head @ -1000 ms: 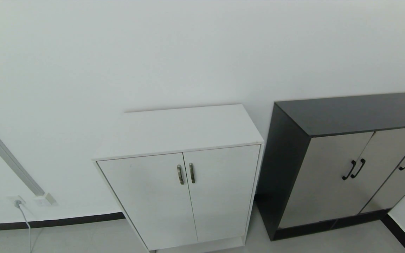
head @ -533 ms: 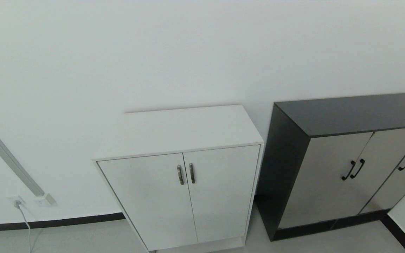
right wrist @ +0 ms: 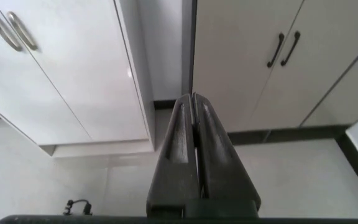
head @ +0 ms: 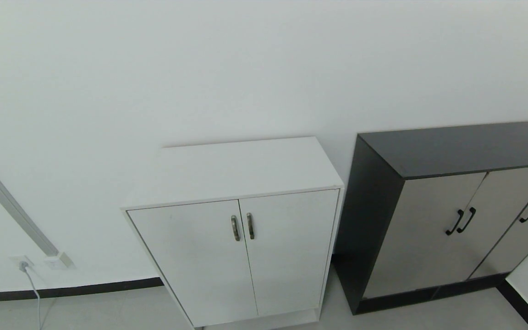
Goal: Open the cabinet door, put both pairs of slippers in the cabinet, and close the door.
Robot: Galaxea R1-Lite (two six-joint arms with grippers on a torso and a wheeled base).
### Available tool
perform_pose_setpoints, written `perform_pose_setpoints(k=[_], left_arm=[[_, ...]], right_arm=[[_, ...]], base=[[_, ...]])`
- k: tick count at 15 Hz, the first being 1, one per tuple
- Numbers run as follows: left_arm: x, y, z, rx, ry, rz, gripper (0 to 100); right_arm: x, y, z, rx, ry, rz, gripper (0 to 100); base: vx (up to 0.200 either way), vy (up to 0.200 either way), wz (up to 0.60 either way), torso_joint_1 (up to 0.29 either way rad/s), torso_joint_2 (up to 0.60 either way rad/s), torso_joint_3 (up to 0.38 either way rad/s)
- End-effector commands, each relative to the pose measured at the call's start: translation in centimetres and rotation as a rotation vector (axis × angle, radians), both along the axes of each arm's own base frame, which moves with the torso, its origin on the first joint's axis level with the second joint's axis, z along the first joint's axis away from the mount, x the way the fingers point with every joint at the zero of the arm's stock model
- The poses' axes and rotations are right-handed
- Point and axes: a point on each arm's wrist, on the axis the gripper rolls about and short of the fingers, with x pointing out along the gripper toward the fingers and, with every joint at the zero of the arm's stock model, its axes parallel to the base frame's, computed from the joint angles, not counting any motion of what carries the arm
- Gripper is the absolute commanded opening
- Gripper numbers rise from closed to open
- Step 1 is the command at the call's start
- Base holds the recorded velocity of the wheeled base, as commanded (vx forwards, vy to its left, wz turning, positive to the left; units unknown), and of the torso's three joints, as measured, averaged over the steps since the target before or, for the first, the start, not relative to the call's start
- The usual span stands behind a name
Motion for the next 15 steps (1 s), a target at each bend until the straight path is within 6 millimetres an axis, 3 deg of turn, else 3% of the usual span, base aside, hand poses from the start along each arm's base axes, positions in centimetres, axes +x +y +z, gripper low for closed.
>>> perform_pose_setpoints(k=[1, 8, 15], left_arm=[[0.0, 0.0, 0.0, -0.001, 0.001, 0.0, 0], [0.0, 0.0, 0.0, -0.001, 0.001, 0.002, 0], [0.0, 0.0, 0.0, -0.004, 0.001, 0.004, 0]], right_arm=[[-0.3, 0.0, 0.0, 0.002, -0.037, 0.013, 0], [-0.9, 0.0, -0.1, -0.057, -0.113, -0.116, 0], [-1.5, -0.1, -0.3, 0.017, -0.179, -0.123, 0]], base=[[0.0, 0.0, 0.0, 0.0, 0.0, 0.0], [0.0, 0.0, 0.0, 0.0, 0.0, 0.0], [0.0, 0.0, 0.0, 0.0, 0.0, 0.0]])
